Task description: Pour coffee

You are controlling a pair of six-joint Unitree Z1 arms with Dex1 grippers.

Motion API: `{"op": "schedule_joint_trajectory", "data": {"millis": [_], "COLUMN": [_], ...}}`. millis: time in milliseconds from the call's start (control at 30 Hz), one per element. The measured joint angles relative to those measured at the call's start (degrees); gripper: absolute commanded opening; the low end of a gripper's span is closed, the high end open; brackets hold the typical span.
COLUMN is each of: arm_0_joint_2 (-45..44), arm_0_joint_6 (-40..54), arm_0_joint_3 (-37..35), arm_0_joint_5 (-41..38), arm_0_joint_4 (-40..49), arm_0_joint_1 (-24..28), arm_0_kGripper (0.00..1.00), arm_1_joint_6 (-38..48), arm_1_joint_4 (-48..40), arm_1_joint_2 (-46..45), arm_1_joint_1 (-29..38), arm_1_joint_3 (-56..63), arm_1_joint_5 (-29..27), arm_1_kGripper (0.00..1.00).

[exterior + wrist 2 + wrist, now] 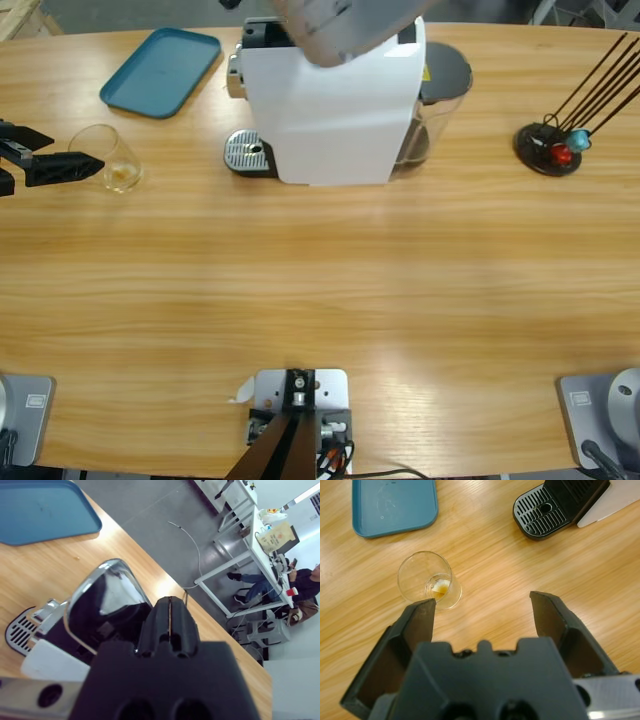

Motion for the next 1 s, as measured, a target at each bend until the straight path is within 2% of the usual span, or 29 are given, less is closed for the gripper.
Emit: {"op": "schedule_joint_trajectory", "data": {"millis": [1000], "arm_0_joint_2": [0.0], "arm_0_joint_6": [0.0], "arm_0_joint_3": [0.0], "arm_0_joint_5": [0.0], "arm_0_joint_4": [0.0], "arm_0_joint_1": [0.0], "arm_0_kGripper": [0.816], "arm_1_joint_6": [4.5], "arm_1_joint_4": [-2.2], "arm_1_joint_2": [3.5], "arm_1_joint_1": [1.5], "arm_1_joint_3": [-1.2], "arm_1_joint_5": [0.0], "arm_1_kGripper": [0.0]}}
